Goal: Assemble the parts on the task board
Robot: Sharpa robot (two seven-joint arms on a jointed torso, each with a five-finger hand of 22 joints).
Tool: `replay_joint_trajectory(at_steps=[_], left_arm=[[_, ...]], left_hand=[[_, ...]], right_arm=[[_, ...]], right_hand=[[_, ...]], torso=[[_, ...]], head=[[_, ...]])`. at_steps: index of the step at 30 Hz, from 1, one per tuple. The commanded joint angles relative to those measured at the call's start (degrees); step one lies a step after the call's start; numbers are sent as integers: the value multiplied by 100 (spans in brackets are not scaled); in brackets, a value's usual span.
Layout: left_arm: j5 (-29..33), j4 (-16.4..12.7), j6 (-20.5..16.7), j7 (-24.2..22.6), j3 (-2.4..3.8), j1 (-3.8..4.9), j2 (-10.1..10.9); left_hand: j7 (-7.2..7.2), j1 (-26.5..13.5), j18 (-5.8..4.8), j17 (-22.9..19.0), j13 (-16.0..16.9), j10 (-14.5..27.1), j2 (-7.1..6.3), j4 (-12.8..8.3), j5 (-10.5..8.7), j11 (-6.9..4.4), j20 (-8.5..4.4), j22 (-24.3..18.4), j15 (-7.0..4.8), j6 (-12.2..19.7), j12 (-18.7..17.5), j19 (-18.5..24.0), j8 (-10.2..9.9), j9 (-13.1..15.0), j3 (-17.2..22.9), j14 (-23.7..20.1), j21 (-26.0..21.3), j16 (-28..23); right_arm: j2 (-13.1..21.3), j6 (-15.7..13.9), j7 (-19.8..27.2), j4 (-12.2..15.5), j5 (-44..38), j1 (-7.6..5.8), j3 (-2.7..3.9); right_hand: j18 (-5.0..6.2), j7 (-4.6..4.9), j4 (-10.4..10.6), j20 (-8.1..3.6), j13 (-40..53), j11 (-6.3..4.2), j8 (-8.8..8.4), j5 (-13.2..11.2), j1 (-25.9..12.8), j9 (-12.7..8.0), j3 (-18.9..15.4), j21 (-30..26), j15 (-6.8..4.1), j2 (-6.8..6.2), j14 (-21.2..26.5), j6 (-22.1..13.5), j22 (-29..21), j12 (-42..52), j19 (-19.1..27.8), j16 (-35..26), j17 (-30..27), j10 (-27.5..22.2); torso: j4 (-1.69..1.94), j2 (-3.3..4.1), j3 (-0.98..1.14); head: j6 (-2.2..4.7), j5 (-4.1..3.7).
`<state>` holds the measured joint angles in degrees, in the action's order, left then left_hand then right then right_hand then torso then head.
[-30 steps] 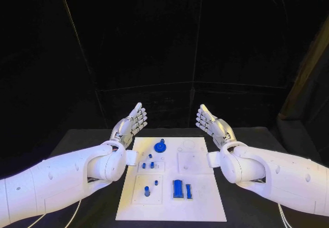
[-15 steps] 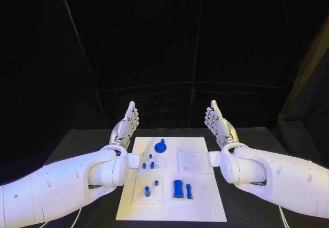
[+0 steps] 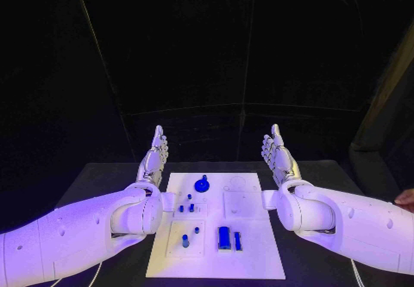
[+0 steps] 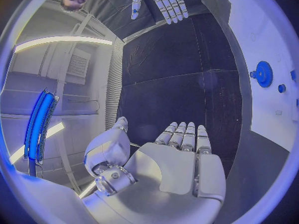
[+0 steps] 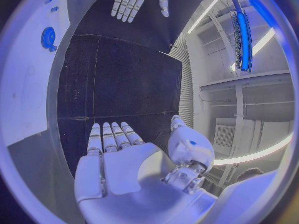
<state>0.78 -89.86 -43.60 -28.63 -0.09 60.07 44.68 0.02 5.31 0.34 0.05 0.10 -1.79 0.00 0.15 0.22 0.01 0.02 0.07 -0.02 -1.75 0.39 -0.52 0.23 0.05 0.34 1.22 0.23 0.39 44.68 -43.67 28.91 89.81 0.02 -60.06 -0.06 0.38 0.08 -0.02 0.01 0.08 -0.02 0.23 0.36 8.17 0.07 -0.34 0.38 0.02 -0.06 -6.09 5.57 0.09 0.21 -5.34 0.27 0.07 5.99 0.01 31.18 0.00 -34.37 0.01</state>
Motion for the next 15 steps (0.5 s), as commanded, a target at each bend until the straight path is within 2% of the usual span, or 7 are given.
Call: replay_joint_trajectory(at_steps=[1,2,3,15], left_arm=[[-78,-9,-52,-116,9,9,1],[-78,-9,-52,-116,9,9,1],[-78,-9,-52,-116,9,9,1],[-78,-9,-52,-116,9,9,1]], left_hand=[[-2,-531,-34,-5,-10,179,0,-15,-22,-1,-2,-7,2,175,-39,52,-23,-5,-34,-122,-23,-39],[-2,-531,-34,-5,-10,179,0,-15,-22,-1,-2,-7,2,175,-39,52,-23,-5,-34,-122,-23,-39],[-2,-531,-34,-5,-10,179,0,-15,-22,-1,-2,-7,2,175,-39,52,-23,-5,-34,-122,-23,-39],[-2,-531,-34,-5,-10,179,0,-15,-22,-1,-2,-7,2,175,-39,52,-23,-5,-34,-122,-23,-39]], right_arm=[[1,-45,88,14,-2,-10,6],[1,-45,88,14,-2,-10,6],[1,-45,88,14,-2,-10,6],[1,-45,88,14,-2,-10,6]], right_hand=[[-38,-8,2,-1,-8,2,-23,-36,-348,-7,34,-38,-2,6,609,-557,-9,-21,534,-27,-7,-599],[-38,-8,2,-1,-8,2,-23,-36,-402,-7,34,-38,-2,6,609,-557,-9,-21,534,-27,-7,-599],[-38,-8,2,-1,-8,2,-23,-36,-817,-7,34,-38,-2,6,609,-557,-9,-21,534,-27,-7,-599],[-38,-8,2,-1,-8,2,-23,-36,-817,-7,34,-38,-2,6,609,-557,-9,-21,534,-27,-7,-599]], torso=[[-1,0,0],[-1,0,0],[-1,0,0],[-1,0,0]], head=[[-1,-1],[-1,-1],[-1,-1],[-1,-1]])
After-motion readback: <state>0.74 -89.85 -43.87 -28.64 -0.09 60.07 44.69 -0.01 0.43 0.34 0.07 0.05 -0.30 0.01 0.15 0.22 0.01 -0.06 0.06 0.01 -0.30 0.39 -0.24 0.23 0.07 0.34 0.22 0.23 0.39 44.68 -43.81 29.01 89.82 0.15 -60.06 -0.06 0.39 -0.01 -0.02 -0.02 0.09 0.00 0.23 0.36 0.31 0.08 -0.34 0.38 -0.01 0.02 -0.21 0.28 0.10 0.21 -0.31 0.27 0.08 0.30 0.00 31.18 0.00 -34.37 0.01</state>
